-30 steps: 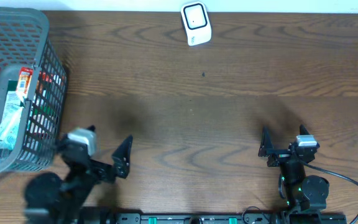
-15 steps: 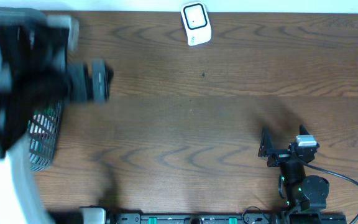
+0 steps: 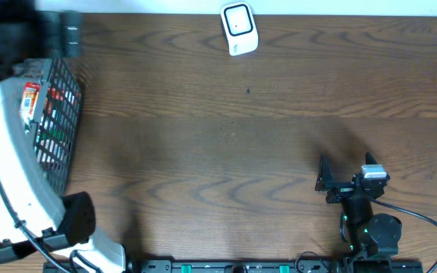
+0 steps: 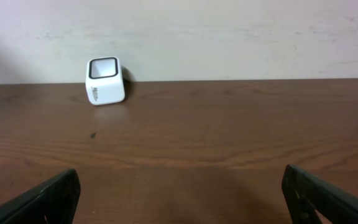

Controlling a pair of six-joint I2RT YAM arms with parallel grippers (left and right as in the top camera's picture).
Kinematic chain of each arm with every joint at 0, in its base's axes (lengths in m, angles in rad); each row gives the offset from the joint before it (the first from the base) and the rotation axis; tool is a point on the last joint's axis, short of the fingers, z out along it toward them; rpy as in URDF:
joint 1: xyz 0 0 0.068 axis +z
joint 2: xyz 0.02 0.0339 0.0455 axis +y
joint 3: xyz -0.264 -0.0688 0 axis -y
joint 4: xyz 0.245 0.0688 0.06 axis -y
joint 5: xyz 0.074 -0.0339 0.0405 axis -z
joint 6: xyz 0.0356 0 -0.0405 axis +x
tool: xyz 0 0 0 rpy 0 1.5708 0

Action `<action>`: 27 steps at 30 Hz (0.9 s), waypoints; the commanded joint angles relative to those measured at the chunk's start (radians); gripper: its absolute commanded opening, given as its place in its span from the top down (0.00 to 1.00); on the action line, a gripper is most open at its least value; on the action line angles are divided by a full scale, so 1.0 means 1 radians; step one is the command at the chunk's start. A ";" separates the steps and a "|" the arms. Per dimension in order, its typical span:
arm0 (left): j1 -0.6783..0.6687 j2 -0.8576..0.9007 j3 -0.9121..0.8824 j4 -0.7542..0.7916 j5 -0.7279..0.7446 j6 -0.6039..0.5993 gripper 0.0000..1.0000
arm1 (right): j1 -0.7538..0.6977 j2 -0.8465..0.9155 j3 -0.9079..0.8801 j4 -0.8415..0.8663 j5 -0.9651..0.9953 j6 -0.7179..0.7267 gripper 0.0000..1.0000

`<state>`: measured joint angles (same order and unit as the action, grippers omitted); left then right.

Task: Scan the item barcode
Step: 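Reach into the basket and grasp the two orange tissue packs with left gripper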

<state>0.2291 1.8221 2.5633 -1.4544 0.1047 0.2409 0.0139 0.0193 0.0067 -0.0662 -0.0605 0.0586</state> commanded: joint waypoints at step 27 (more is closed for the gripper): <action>0.406 0.420 -0.047 0.020 0.150 0.032 0.02 | -0.006 -0.002 -0.001 -0.003 -0.008 -0.011 0.01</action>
<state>0.6331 2.2227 2.5168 -1.4258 0.2382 0.2497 0.0139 0.0193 0.0067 -0.0662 -0.0605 0.0586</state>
